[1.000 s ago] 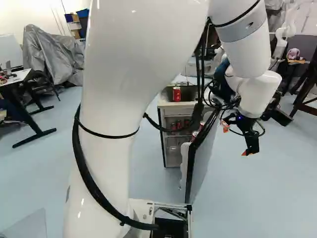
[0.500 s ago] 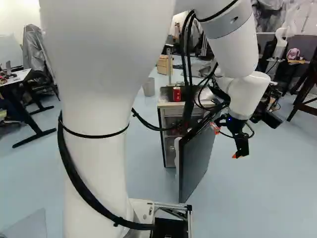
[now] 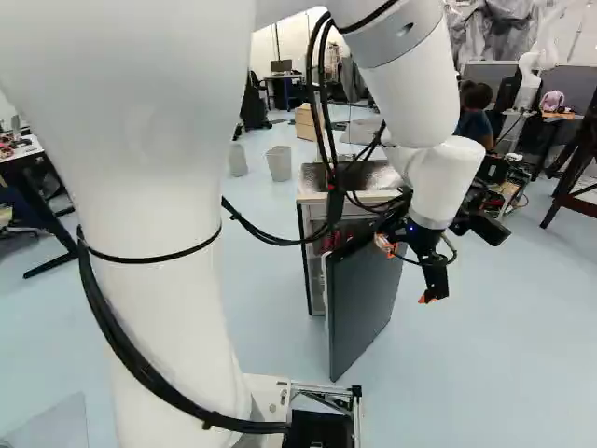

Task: Grab a drink from the fridge

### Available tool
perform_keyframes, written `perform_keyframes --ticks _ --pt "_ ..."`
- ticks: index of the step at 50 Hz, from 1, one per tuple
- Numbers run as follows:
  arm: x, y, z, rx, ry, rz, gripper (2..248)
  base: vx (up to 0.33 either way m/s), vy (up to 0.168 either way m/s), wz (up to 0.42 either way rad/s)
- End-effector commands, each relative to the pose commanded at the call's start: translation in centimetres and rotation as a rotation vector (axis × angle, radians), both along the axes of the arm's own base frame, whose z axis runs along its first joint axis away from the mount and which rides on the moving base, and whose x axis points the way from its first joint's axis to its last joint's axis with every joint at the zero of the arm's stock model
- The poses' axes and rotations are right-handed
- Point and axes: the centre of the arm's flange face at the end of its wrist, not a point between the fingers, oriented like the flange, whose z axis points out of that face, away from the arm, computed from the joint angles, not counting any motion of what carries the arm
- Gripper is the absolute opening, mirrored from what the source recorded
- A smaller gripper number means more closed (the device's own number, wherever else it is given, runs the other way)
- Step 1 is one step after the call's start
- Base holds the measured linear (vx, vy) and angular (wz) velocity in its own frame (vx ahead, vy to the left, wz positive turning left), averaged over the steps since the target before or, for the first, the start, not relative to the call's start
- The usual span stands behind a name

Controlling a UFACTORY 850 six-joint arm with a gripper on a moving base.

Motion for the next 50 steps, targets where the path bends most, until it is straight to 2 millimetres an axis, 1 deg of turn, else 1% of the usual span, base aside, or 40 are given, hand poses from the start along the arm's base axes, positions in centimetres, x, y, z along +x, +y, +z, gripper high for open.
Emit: perform_keyframes --ticks 26,36,42,50 --pt "-1.2 4.8 -0.2 -0.007 0.046 0.103 247 0.0 0.0 0.0" --pt "-2.3 6.5 -0.3 -0.027 0.078 0.164 247 0.0 0.0 0.0" --pt "-3.2 7.1 -0.6 -0.044 0.103 0.202 247 0.0 0.0 0.0" --pt "-4.0 7.2 -1.6 -0.065 0.145 0.261 247 0.0 0.0 0.0"
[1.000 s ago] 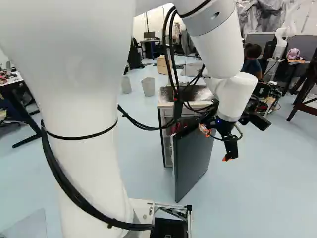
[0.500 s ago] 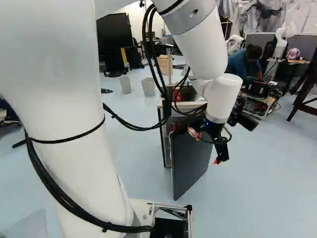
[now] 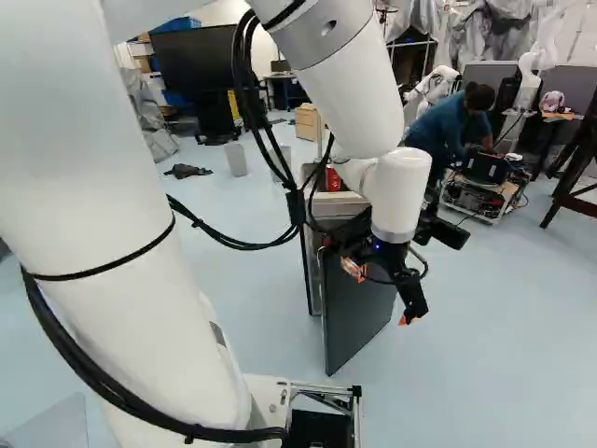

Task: Grab a drink from the fridge

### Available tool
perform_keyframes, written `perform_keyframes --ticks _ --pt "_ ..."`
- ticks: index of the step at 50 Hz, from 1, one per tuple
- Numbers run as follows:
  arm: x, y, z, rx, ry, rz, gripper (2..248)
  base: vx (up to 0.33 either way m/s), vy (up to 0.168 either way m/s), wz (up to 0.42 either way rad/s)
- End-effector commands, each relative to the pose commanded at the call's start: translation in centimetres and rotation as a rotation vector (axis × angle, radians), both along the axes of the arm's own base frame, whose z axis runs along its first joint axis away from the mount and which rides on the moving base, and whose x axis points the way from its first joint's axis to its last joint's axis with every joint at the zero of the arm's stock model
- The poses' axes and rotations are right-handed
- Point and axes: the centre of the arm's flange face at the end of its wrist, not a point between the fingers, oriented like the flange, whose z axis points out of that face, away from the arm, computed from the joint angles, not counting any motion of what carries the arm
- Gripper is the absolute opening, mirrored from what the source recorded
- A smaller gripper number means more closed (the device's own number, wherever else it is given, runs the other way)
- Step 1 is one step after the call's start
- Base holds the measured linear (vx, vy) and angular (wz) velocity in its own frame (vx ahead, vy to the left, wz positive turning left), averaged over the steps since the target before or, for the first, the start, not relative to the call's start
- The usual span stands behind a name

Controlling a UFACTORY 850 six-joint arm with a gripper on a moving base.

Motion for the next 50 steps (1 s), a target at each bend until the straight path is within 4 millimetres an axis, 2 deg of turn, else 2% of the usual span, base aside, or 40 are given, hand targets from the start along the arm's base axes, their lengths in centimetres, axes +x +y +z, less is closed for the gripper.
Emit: perform_keyframes --ticks 11,31,42,50 --pt "-0.3 -0.6 -1.6 -0.034 0.049 0.096 247 0.0 0.0 0.0" --pt "0.6 -2.7 -4.5 -0.097 0.113 0.292 247 0.0 0.0 0.0" --pt "1.3 -3.0 -6.0 -0.132 0.127 0.415 247 0.0 0.0 0.0" --pt "1.7 -2.6 -6.3 -0.172 0.119 0.512 247 0.0 0.0 0.0"
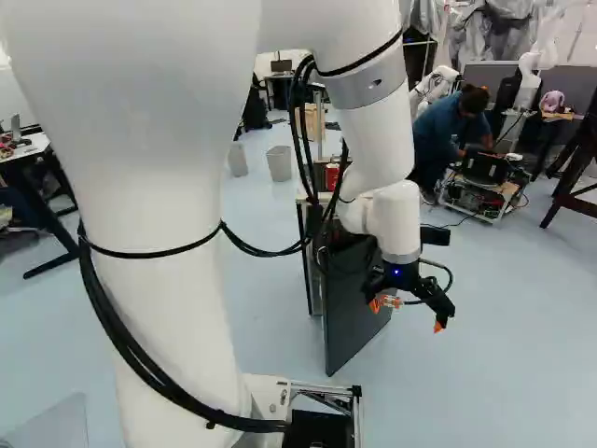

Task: Grab a drink from the fridge

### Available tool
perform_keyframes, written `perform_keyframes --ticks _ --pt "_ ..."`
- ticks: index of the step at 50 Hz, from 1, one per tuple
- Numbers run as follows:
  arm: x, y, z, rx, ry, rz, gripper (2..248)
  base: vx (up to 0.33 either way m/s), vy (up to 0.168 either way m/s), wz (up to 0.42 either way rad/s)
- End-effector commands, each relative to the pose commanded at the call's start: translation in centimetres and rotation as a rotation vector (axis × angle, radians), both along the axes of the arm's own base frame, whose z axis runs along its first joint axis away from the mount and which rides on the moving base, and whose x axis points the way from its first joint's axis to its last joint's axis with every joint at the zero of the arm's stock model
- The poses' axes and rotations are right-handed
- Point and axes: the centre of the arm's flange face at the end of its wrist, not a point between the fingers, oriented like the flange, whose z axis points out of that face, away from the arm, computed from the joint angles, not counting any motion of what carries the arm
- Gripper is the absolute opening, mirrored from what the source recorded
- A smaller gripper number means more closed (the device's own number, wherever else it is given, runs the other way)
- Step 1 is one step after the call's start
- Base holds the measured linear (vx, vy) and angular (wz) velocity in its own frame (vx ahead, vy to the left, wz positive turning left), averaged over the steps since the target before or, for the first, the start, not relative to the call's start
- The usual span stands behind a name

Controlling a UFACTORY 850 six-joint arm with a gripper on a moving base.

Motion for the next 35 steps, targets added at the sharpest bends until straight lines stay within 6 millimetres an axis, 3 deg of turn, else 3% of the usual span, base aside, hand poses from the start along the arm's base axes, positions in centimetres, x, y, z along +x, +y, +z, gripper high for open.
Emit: perform_keyframes --ticks 35 --pt "3.4 2.6 0.3 -0.103 -0.149 0.362 247 0.0 0.0 0.0"
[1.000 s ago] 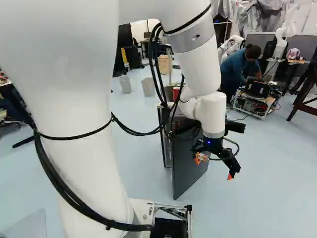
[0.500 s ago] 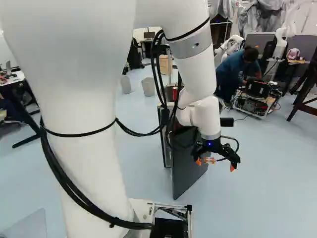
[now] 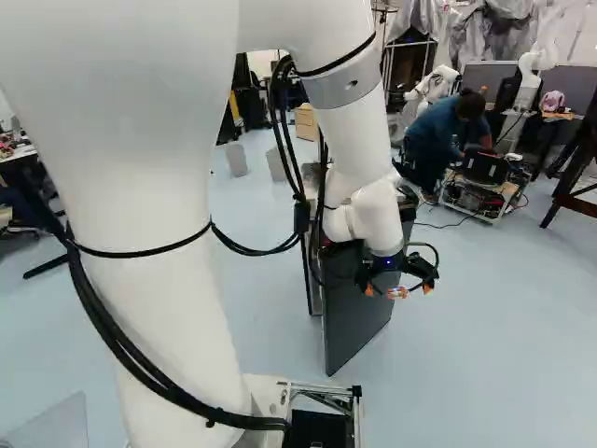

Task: Grab a drink from the fridge

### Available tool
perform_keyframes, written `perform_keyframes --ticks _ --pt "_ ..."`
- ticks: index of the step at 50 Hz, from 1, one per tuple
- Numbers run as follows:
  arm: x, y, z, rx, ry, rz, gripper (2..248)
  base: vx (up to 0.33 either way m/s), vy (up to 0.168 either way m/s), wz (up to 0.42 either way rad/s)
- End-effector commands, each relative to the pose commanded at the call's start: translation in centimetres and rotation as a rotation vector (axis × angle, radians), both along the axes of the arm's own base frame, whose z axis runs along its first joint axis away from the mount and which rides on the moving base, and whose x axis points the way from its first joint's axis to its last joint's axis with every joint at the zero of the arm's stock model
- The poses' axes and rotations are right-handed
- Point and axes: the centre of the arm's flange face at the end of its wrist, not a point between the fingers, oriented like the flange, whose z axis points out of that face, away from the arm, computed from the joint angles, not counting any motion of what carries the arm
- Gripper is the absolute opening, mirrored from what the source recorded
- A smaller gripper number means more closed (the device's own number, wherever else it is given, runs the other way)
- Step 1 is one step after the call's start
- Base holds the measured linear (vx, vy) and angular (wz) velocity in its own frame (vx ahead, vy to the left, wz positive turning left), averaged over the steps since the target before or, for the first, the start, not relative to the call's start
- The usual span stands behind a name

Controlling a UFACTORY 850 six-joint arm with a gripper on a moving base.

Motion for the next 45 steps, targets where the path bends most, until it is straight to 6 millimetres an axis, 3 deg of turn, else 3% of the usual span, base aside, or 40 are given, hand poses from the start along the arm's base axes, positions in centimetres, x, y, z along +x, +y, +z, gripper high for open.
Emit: perform_keyframes --ticks 20,45 --pt "2.7 0.3 0.3 -0.016 -0.112 0.115 247 0.0 0.0 0.0" --pt "3.8 0.3 0.3 -0.018 -0.125 0.135 247 0.0 0.0 0.0"
